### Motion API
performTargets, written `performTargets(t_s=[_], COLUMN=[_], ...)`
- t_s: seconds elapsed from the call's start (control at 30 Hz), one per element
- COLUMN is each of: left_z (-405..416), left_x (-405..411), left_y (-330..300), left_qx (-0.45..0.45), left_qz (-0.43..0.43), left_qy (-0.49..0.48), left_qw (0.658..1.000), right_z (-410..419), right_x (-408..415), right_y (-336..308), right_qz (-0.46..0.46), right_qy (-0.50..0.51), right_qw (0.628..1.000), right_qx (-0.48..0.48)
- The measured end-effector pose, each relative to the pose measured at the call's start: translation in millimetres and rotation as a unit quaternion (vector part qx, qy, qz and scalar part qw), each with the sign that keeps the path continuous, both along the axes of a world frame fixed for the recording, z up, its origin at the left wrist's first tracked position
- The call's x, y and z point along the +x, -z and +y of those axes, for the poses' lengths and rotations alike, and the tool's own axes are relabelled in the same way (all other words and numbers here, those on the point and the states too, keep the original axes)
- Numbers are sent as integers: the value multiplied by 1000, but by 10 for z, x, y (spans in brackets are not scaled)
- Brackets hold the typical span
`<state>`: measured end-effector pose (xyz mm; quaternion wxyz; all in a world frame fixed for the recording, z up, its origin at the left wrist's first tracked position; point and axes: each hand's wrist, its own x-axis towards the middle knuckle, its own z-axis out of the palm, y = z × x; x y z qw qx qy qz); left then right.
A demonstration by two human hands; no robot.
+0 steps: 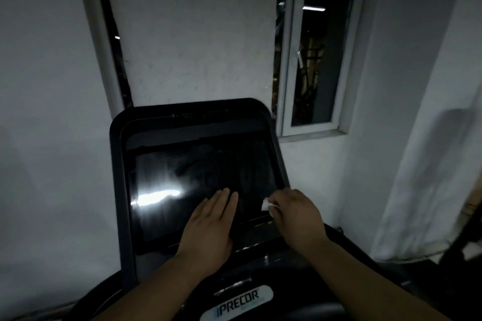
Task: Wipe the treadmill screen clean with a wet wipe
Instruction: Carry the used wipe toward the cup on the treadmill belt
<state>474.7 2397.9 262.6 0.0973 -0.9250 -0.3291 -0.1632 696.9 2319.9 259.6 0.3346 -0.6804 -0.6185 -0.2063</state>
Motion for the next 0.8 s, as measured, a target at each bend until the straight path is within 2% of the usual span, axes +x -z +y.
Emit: performTargets(t_s=[0.17,0.4,0.8], left_z=[-428,-1431,-2799], left_x=[215,723,1105], left_y=[-177,-304,-527], left_qx=[13,29,55], left_qz=[-10,-3,32], left_qy=[-5,7,35], left_qw=[1000,1000,997], right_z=[-540,-1563,-3139], right_x=[214,657,915], right_y=[-202,-260,-481], right_qz=[-6,-25,-27], right_qy=[15,35,68], right_qw=[1000,998,997], right_qx=[6,44,20])
